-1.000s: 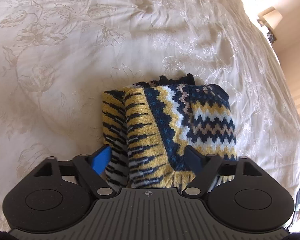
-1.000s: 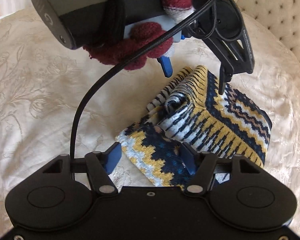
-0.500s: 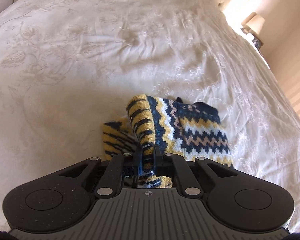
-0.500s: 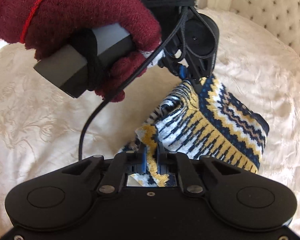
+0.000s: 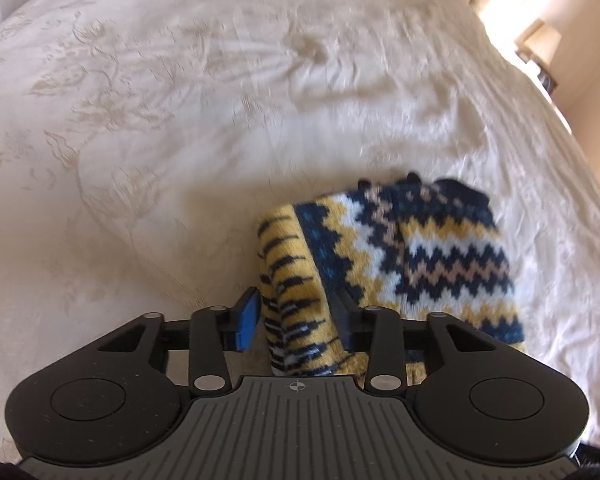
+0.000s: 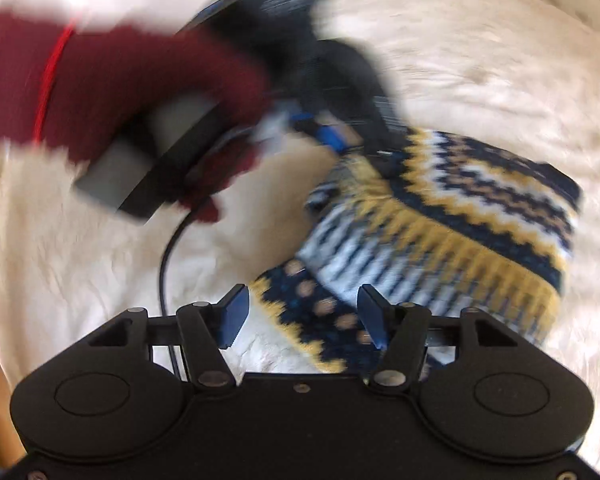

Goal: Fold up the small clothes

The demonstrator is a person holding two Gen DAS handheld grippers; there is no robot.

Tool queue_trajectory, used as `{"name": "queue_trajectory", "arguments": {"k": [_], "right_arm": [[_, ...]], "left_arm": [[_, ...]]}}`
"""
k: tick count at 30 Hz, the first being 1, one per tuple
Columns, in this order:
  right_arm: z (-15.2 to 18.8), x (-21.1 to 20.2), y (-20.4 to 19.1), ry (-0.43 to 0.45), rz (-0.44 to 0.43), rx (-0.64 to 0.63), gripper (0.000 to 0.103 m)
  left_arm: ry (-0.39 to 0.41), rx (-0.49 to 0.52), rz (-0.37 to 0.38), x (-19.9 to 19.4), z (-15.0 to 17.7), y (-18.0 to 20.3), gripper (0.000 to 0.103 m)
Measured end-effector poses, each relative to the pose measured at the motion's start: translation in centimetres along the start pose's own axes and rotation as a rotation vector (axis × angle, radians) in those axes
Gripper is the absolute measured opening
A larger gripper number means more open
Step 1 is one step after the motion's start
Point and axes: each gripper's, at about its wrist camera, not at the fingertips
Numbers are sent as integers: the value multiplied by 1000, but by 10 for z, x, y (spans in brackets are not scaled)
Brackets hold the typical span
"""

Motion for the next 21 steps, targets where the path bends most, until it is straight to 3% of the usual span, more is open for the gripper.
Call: {"name": "queue_trajectory", "arguments": {"k": [3, 5, 9, 13, 21], "right_arm": [[-1, -12, 39, 36, 6, 172, 76], [-3, -16, 67, 48, 27, 276, 76], [-3, -10, 123, 47, 56, 476, 77], [1, 10, 173, 32, 25, 666, 81], [10, 53, 212, -24, -80, 820, 81]], "left_arm": [[54, -29, 16, -20, 1, -4, 58], [59, -46, 34, -28, 5, -6, 60], [23, -78, 63, -33, 25, -6, 64], [-47, -107, 91, -26, 51, -3, 64], [-134, -128, 136, -10, 85, 3, 66]]}}
Point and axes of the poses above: each gripper's, at about its wrist camera, not at the fingertips, and x roughly the way its jaws point, y to its right, z to its underside, and after that the axes turned 7 degrees about z, right-handed
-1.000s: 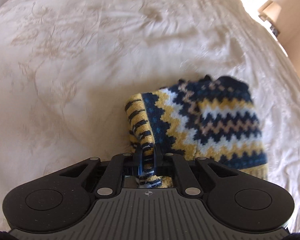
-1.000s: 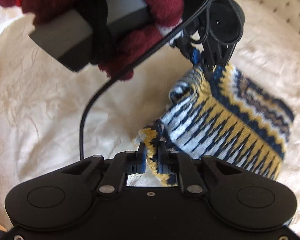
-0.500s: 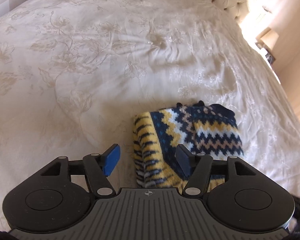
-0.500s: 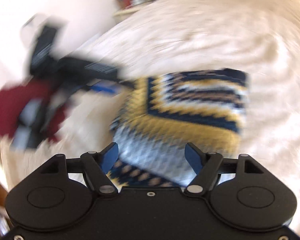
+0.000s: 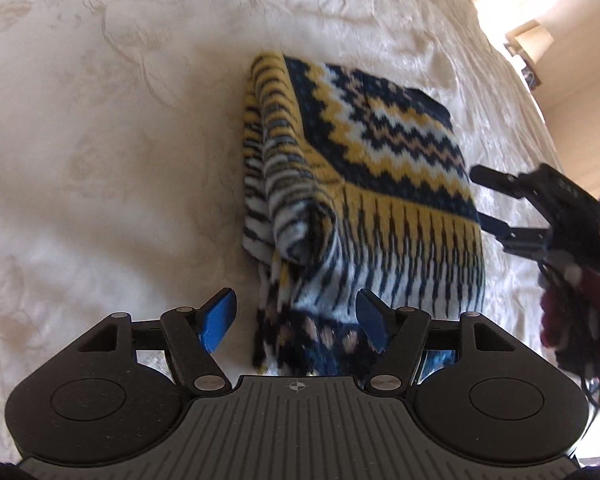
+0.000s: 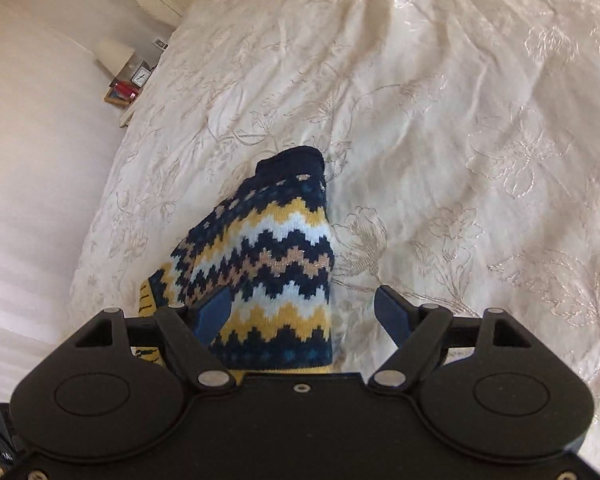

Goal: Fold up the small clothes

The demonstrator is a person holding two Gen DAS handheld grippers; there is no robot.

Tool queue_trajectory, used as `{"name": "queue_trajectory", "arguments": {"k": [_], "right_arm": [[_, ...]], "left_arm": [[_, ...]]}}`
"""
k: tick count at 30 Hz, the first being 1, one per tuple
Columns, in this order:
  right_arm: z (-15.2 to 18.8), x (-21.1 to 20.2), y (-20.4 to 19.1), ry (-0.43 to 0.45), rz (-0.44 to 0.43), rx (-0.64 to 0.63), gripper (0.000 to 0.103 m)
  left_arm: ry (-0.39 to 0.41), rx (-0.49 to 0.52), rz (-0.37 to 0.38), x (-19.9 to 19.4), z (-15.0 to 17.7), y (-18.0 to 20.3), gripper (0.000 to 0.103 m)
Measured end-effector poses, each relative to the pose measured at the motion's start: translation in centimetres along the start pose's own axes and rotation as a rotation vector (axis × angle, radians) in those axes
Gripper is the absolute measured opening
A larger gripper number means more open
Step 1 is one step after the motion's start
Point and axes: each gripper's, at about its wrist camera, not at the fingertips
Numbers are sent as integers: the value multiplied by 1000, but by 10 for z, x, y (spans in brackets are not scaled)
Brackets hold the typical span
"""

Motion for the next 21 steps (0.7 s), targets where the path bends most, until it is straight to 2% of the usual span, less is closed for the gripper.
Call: {"name": "queue_trajectory", "arguments": {"k": [4, 11, 12, 13, 15, 18, 21], "right_arm": [[0, 19, 4, -72, -55, 6, 79], [1, 49, 5, -123, -135, 40, 79], [2, 51, 4, -124, -141, 43, 77], [2, 52, 3, -126, -146, 47, 69], [2, 52, -1, -135, -133, 42, 58], [2, 41, -10, -130, -114, 5, 50], [5, 25, -14, -124, -106, -4, 48]], "left_arm": [[-31, 6, 22, 18, -2, -1, 68], [-85, -23, 140, 52, -16, 1, 71], [-87, -42, 167, 54, -18, -1, 70], [-88, -65, 208, 55, -20, -3, 59], [-101, -108, 262, 55, -22, -4, 44], [-95, -72, 271, 48, -21, 6, 42], [-94, -75, 306, 39, -13, 16, 42]]}}
Point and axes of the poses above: each gripper's, at about its wrist camera, not at the fingertips, and x roughly the way its jaws point, y to its right, z to its underside, and after that the axes turned 7 degrees about z, right-handed
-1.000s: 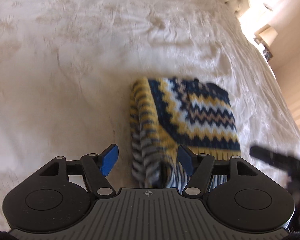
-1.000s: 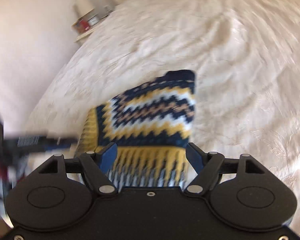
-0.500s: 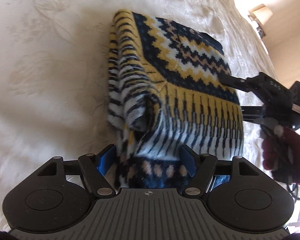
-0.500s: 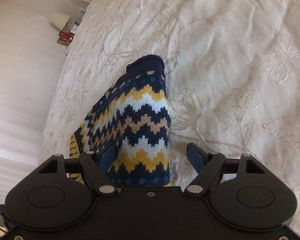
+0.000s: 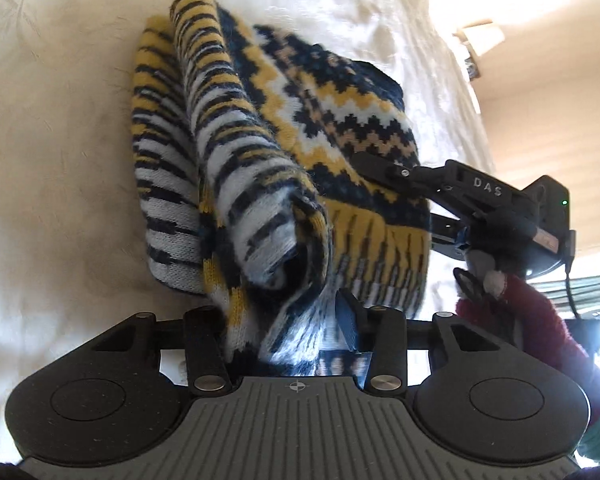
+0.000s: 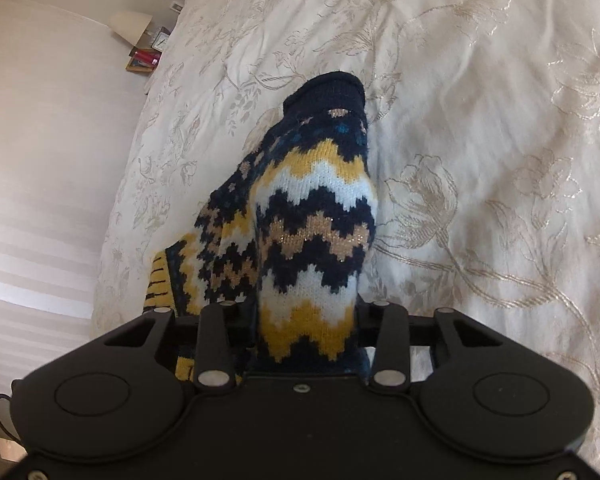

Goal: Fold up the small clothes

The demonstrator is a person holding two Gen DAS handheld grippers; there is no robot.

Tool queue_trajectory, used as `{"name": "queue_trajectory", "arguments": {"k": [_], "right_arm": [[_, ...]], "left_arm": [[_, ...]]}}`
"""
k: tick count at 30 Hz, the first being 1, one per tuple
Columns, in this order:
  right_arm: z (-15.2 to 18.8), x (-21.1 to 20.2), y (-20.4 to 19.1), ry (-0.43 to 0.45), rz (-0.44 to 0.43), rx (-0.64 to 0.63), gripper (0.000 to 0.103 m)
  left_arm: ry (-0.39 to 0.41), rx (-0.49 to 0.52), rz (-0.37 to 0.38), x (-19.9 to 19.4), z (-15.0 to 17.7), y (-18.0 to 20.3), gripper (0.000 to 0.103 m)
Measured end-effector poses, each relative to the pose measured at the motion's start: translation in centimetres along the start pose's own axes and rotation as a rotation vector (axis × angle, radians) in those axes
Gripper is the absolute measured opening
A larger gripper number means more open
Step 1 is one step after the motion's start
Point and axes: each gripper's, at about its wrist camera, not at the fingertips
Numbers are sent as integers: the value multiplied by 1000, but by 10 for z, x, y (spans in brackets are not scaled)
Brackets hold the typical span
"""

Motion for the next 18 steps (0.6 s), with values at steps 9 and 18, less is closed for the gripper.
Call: {"name": "queue_trajectory", "arguments": {"k": [9, 18], "right_arm": [[57, -76, 25, -40, 79, 2, 48], [119, -122, 60, -75, 246, -66, 58]], "left_arm": [[-102, 46, 69, 18, 87, 55, 42], [-154, 99, -135, 48, 181, 85, 43]]}}
Point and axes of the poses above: each gripper's, at about its wrist camera, not at the fingertips, and x roughly the way its jaws point, y to its right, z to its underside, and after that the axes turned 7 degrees about z, right-handed
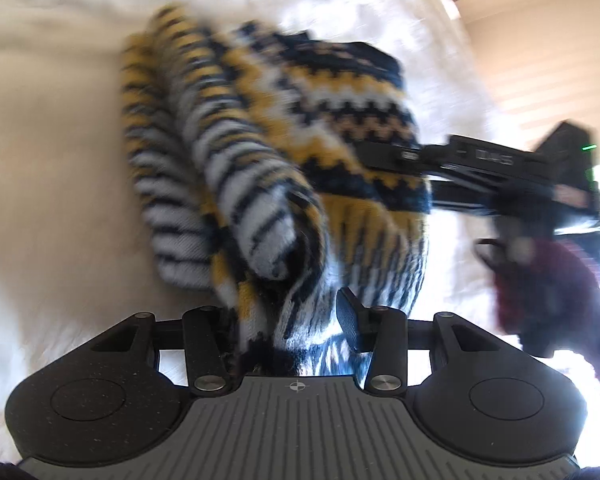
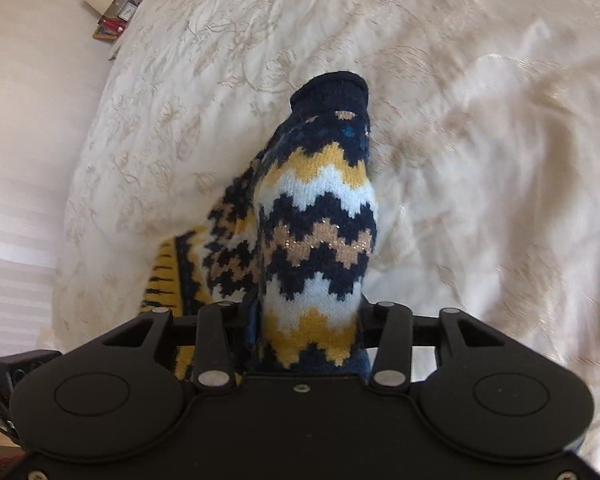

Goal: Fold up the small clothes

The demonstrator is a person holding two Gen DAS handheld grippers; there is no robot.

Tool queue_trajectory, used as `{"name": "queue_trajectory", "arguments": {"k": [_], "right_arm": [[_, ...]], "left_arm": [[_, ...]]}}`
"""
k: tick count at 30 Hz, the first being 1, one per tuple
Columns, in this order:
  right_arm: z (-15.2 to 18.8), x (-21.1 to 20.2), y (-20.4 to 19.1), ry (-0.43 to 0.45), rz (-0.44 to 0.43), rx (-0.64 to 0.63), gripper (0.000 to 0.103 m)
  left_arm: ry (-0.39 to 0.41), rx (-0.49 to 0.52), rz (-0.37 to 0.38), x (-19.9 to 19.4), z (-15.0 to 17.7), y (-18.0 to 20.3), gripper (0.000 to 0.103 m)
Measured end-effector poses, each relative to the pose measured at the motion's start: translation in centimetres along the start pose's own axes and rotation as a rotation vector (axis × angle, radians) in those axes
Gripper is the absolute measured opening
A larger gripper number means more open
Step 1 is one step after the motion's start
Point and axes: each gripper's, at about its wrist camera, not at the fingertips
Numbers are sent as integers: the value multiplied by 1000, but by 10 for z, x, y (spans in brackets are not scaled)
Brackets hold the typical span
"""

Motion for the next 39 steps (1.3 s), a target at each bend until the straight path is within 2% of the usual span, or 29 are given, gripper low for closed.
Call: {"name": "queue_trajectory", "arguments": {"k": [2, 5, 8, 14, 17, 21, 24, 26, 30, 32, 35, 39], "right_arm": [[7, -3, 1, 22, 43, -28, 63], [16, -14, 7, 70, 27, -32, 69], [23, -25, 11, 111, 30, -57, 73], [36, -48, 26, 185, 16, -47, 76], [35, -53, 30, 201, 34, -48, 76], [36, -57, 32, 224, 61, -40, 77], [37, -60, 33, 239, 80, -46, 82], [38, -60, 32, 246, 96, -55, 83], [36, -59, 28, 255, 126, -66, 83], [34, -58, 25, 264, 139, -70, 84], [26, -52, 17, 278, 158, -79, 85], [7, -33, 7, 283, 209, -95, 85]], "left_arm": [[30, 13, -96, -2, 12, 5, 44], [96, 18, -151, -17, 26, 13, 45], [149, 67, -203, -38, 29, 24, 45], [253, 205, -193, -68, 34, 66, 45], [303, 250, -169, -53, 15, 82, 50], [342, 277, -205, -26, -8, 88, 51], [358, 266, -251, -12, -22, 79, 51], [361, 235, -281, -9, -26, 67, 51], [301, 157, -347, -7, -22, 32, 50], [279, 171, -373, -6, -15, 23, 50], [269, 207, -371, -10, -6, 20, 50], [257, 200, -352, -15, -7, 16, 50]]}}
Point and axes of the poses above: each gripper's, at about its wrist camera, not at the fingertips, and x roughly the way its jaws point, y to its right, z to its underside, and after that the axes turned 7 degrees about z, right-handed
